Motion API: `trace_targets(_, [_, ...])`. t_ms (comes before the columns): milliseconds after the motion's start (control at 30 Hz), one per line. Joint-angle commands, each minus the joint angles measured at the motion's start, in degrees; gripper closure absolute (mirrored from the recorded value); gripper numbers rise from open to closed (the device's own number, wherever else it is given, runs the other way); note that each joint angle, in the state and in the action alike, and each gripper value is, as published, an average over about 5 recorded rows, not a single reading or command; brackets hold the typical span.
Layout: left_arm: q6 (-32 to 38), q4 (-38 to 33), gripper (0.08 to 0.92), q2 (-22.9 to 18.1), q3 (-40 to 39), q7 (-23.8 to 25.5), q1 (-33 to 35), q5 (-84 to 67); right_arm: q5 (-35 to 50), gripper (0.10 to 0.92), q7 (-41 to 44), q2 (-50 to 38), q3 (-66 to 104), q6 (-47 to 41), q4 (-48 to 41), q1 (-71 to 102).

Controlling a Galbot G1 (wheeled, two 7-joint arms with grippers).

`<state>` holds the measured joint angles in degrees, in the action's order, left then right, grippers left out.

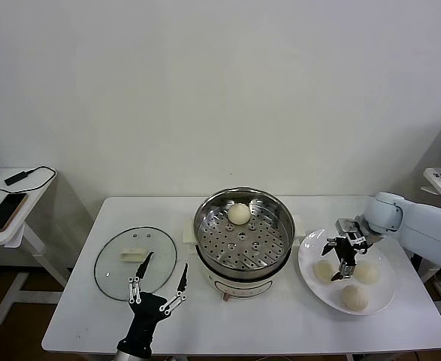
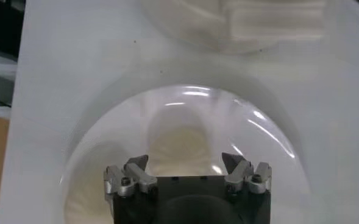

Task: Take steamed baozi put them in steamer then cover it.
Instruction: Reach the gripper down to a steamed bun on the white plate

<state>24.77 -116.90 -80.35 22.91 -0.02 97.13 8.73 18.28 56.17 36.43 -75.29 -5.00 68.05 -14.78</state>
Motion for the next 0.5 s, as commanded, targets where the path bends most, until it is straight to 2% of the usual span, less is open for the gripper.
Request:
trace_targets(33, [0.04, 0.23, 0.177, 0.00, 0.03, -0.02, -0.05, 0.01, -0.47, 0.203, -1.31, 0.17, 0.97, -0.42, -0.71, 2.12])
trace_targets(233, [0.09, 0.44, 0.177, -0.05, -0.10, -0.05, -0.19, 0.02, -0.67, 0.215, -1.64, 0.26, 1.00, -0.39, -0.74, 2.37])
trace_targets(500, [0.20, 0.47, 0.177, 0.08, 0.13, -0.12, -0.31, -0.12, -0.77, 0.316, -1.21, -0.38, 1.61, -0.37, -0.19, 1.89])
